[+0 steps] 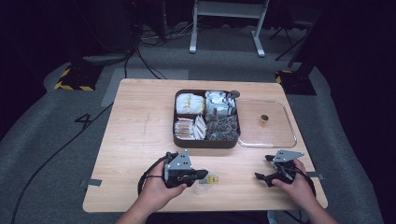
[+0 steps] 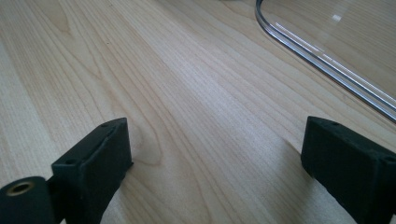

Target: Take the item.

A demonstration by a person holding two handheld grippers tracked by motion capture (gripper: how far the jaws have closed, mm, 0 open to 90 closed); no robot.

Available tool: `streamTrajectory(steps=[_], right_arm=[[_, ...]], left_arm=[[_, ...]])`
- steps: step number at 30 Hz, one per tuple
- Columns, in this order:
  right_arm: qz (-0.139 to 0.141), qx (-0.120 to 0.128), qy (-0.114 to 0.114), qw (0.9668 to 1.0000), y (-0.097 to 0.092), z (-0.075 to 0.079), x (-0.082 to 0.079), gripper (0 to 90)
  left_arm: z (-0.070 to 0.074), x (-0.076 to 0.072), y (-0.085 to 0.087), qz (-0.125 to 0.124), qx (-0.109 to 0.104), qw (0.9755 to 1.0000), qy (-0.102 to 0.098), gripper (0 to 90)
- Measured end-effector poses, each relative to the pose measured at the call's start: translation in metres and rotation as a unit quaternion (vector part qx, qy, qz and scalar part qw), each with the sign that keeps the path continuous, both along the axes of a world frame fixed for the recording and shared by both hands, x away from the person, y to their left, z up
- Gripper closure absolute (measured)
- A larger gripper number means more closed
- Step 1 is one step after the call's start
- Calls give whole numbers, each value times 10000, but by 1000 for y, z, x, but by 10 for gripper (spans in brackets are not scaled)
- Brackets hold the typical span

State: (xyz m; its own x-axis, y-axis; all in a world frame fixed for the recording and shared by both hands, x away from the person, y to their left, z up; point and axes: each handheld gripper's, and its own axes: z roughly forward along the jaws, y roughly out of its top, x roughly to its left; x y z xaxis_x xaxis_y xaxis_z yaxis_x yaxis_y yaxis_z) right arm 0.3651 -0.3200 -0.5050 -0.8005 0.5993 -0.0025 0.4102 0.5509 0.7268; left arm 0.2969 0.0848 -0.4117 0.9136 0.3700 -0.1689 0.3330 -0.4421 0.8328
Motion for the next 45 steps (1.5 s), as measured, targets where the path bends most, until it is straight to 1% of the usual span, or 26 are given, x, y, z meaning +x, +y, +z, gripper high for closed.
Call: streamTrajectory(steps=[1, 3, 4, 5, 6, 9, 10, 11, 15, 19, 21, 22, 23, 25, 26, 27, 28, 29, 30, 31, 34, 37, 40, 43, 44, 45], right_arm=[[-1, -3, -1, 10000, 0, 0, 0, 86], [0, 0, 1, 10000, 0, 0, 0, 86], [0, 0, 0, 10000, 0, 0, 0, 86], [1, -1, 1, 10000, 0, 0, 0, 86], [1, -1, -1, 10000, 0, 0, 0, 86], [0, -1, 0, 10000, 0, 0, 0, 86], [1, -1, 0, 10000, 0, 0, 0, 86], [0, 0, 1, 10000, 0, 0, 0, 86], [0, 0, 0, 10000, 0, 0, 0, 86], [2, -1, -1, 10000, 0, 0, 0, 86], [0, 0, 0, 10000, 0, 0, 0, 86], [0, 0, 0, 10000, 0, 0, 0, 86], [1, -1, -1, 10000, 0, 0, 0, 86], [1, -1, -1, 10000, 0, 0, 0, 86], [1, 0, 0, 10000, 0, 0, 0, 86], [1, -1, 0, 10000, 0, 0, 0, 86], [1, -2, -2, 10000, 0, 0, 0, 86], [1, -2, -2, 10000, 0, 0, 0, 86], [0, -1, -1, 10000, 0, 0, 0, 86], [-2, -2, -1, 10000, 0, 0, 0, 86], [-2, -2, 0, 10000, 0, 0, 0, 86], [-23, -5, -11, 10000, 0, 0, -1, 86], [-27, -8, -10, 10000, 0, 0, -1, 86], [-30, -9, -12, 10000, 0, 0, -1, 85], [-30, -9, -12, 10000, 0, 0, -1, 85], [-29, -8, -10, 10000, 0, 0, -1, 85]], left_arm=[[-1, 0, 1, 0, 20, 10000, 50, 900], [-1, 0, 2, 1, 21, 10000, 61, 899], [-2, 1, 3, 13, -13, 10000, 88, 899], [-3, 1, 4, 28, -60, 9999, 130, 884], [-3, 2, 5, 60, -23, 10000, 60, 815], [-4, 2, 4, 40, -28, 9999, 115, 802], [-5, 3, 2, 35, -38, 9999, 113, 755], [-5, 3, 2, 41, -21, 9999, 108, 734], [-6, 4, 3, 72, -17, 9999, 100, 711], [-5, 6, 5, 157, -58, 9998, 82, 651], [-5, 6, 5, 167, -42, 9998, 82, 601], [-5, 7, 5, 172, -44, 9998, 56, 601], [-3, 8, 4, 242, -47, 9997, -1, 548], [-2, 9, 4, 305, -65, 9995, 13, 472], [-1, 10, 4, 375, -56, 9993, -11, 472], [0, 10, 4, 434, -31, 9990, -64, 436], [2, 11, 5, 567, 69, 9983, -148, 416], [2, 11, 5, 567, 69, 9983, -148, 404], [4, 11, 8, 662, 201, 9973, -243, 395], [5, 10, 9, 693, 225, 9970, -244, 390], [7, 10, 14, 753, 235, 9965, -262, 384], [11, 7, 28, 978, 293, 9942, -336, 372], [13, 5, 36, 1074, 293, 9933, -315, 378], [17, 1, 51, 1296, 317, 9903, -387, 371], [17, 1, 51, 1296, 317, 9903, -387, 364], [17, 0, 58, 1413, 343, 9886, -394, 359]])
